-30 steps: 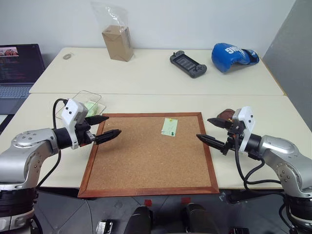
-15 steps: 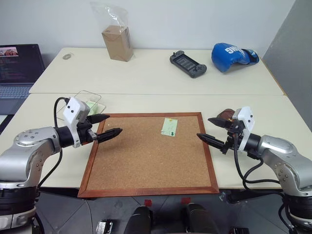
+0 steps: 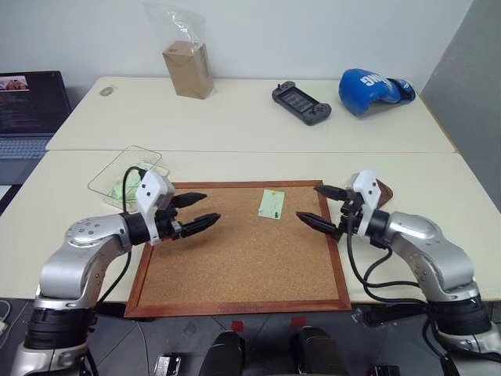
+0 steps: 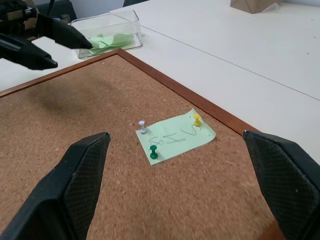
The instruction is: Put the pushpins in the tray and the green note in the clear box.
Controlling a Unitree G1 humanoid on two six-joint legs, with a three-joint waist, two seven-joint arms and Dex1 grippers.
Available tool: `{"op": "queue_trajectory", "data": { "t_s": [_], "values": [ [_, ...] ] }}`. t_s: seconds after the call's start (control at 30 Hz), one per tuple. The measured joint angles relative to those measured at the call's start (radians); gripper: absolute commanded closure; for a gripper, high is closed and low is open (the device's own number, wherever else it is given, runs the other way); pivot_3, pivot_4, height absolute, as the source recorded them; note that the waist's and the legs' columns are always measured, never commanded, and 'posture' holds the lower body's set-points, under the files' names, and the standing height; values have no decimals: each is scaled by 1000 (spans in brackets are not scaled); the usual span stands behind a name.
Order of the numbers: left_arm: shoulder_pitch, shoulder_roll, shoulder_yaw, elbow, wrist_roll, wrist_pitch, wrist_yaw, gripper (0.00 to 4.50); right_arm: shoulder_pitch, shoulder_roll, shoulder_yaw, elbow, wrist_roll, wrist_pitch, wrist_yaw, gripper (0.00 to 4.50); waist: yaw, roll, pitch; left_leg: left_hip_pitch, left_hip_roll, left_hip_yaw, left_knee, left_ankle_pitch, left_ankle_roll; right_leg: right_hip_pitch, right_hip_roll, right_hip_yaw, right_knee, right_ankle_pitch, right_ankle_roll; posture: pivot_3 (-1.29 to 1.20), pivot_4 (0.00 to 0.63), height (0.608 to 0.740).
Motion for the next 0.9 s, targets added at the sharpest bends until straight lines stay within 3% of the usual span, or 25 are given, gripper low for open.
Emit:
{"op": "queue_trajectory", "data": {
  "t_s": [0.3,0.5,0.9],
  "values": [
    [-8,-39,-50,4,17,-21,22,3543,-95,85,68,161,-82,-74,-3,0,-1,0,0,0,0,1,0,0,0,-1,0,0,1,0,0,0,150,740],
    [18,-59,-95,12,73,-58,45,4465,-140,132,90,248,-122,-121,-2,0,-3,0,0,1,0,3,0,0,0,-1,0,2,1,0,0,0,150,740],
    [44,-120,-198,97,173,-129,83,4465,-242,229,122,456,-196,-209,-5,0,0,2,-1,1,0,3,0,0,0,-1,1,1,1,0,0,0,150,740]
  ]
}}
